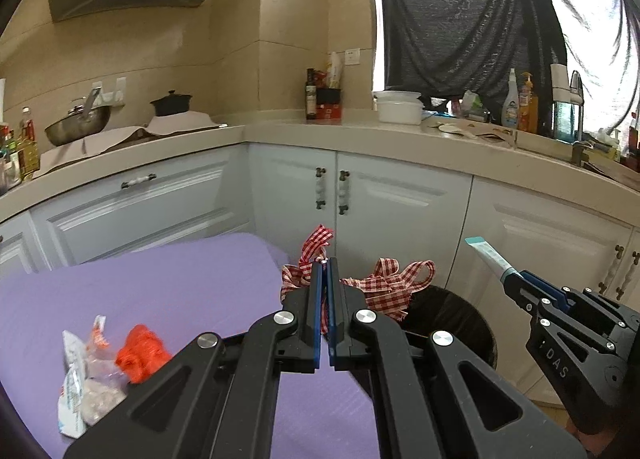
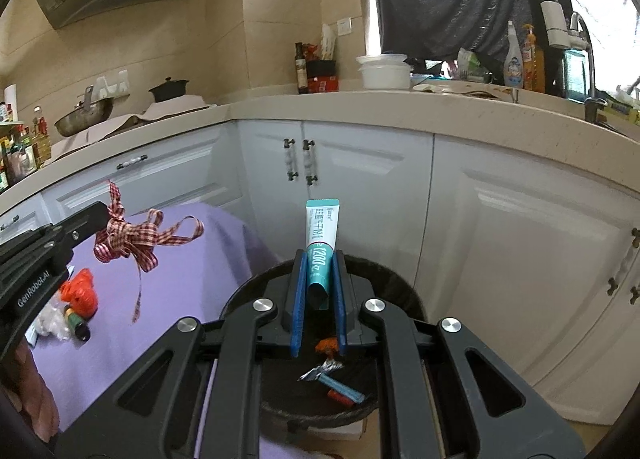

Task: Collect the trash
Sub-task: 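Carry tube and ribbon over the black bin and open both tools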

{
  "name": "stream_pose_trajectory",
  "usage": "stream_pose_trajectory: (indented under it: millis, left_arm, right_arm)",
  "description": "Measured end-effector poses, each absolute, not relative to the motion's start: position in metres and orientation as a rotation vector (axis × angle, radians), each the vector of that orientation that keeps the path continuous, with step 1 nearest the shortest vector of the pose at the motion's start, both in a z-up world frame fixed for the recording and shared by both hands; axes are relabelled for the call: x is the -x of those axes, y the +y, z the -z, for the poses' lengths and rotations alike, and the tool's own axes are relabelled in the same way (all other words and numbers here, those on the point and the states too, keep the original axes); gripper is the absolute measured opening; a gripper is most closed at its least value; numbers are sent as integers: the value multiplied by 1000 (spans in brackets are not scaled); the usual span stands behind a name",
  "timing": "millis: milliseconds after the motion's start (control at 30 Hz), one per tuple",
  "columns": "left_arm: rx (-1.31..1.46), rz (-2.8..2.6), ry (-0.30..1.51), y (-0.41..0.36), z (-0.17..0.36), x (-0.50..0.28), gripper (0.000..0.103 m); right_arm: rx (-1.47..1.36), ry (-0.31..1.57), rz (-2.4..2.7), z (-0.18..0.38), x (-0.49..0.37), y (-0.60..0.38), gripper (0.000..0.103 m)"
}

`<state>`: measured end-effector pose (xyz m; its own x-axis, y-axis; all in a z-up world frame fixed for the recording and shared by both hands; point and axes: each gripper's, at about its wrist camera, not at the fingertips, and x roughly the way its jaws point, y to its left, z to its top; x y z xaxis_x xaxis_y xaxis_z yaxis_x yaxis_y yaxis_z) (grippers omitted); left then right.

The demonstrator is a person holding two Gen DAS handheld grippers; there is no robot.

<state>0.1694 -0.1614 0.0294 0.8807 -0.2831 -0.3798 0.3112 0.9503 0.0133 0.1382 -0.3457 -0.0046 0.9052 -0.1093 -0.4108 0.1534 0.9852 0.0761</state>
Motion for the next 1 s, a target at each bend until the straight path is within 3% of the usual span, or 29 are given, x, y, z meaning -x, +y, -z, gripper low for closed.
stream_pose_trajectory:
  millis: [600,700,733,767,833,1000]
  left_arm:
    - [-114,333,432,-207,-12,-200,3]
    - [-126,329,440,-214,-9,-205,3]
    - [-131,328,446,-217,-7,-207,7]
    - [-133,324,451,-218,-6,-208,10]
    - [-131,317,462,-219,-4,-211,26]
    - [-116,302,467,-214,-2,-209,46]
  right_arm:
    - [-124,421,170,18,-163,-376,13]
    - [-136,408,171,22,-168,-382,23]
    - [-140,404,175,24,-168,-382,36]
    - [-146,400,183,25,-168,-383,38]
    - [-156,404,187,27,-170,-385,38]
    - [-153,408,190,28,-168,-382,40]
